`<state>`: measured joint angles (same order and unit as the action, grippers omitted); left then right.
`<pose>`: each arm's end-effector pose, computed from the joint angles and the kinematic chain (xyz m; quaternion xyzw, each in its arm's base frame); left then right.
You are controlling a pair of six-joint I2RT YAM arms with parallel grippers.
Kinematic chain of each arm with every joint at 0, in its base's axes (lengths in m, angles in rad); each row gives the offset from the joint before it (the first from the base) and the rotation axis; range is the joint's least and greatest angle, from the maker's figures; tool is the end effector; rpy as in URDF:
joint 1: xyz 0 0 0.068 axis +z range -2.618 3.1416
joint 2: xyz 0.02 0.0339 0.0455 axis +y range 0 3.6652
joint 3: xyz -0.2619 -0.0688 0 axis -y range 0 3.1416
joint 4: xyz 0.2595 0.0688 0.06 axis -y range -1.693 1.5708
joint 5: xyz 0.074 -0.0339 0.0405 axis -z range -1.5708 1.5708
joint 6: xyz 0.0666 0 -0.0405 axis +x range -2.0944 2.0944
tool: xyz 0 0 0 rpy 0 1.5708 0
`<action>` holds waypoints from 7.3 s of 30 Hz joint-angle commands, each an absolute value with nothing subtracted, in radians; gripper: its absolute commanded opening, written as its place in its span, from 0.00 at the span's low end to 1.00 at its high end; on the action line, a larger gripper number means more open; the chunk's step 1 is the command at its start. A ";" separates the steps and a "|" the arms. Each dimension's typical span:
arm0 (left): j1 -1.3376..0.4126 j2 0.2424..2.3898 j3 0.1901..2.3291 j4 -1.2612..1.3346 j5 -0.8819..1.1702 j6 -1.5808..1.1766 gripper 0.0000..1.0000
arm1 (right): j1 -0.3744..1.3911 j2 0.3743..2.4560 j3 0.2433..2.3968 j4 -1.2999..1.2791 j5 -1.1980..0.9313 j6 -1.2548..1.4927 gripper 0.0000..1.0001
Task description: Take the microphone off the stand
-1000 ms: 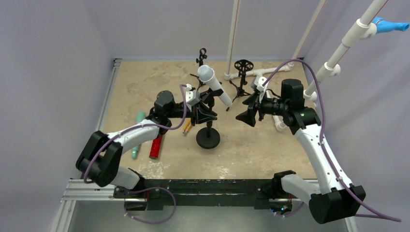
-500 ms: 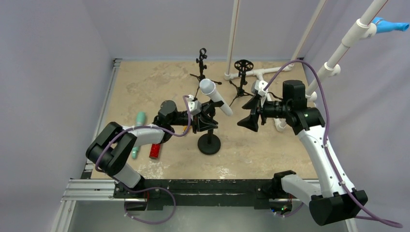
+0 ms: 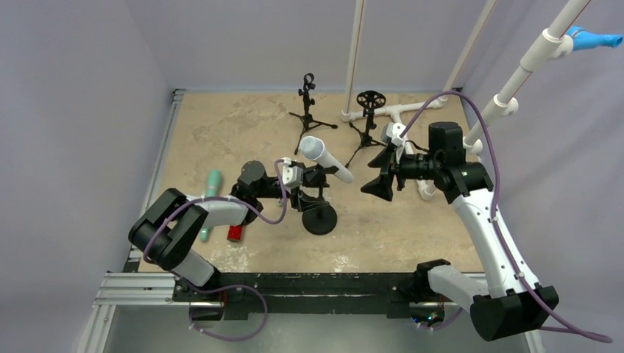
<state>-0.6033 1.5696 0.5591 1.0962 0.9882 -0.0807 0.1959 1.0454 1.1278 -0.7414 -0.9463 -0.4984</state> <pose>0.2309 -0.2266 0.1969 0.4913 0.4848 -0.5196 0.5035 0.2167 0.0981 0.3521 -0.4606 0.6833 0.3454 0.4491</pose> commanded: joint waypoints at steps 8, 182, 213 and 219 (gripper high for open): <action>-0.604 1.321 0.566 0.740 0.875 0.169 0.97 | 0.194 1.055 1.182 -0.750 -0.977 -0.519 0.75; -0.581 1.127 1.158 -0.269 0.739 0.059 0.43 | 0.274 1.188 1.443 -0.563 -1.072 -0.360 0.00; -0.582 1.394 1.729 -0.185 0.732 -0.279 0.96 | 0.294 1.348 1.411 0.418 -1.268 0.646 0.00; -0.582 1.428 1.770 -0.121 0.783 -0.344 0.91 | 0.304 1.355 1.382 0.520 -1.265 0.718 0.00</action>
<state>-0.5838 1.4307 1.7172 -0.2119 0.7338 -0.2726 0.2943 1.3693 1.3891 0.3397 -1.2491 0.5934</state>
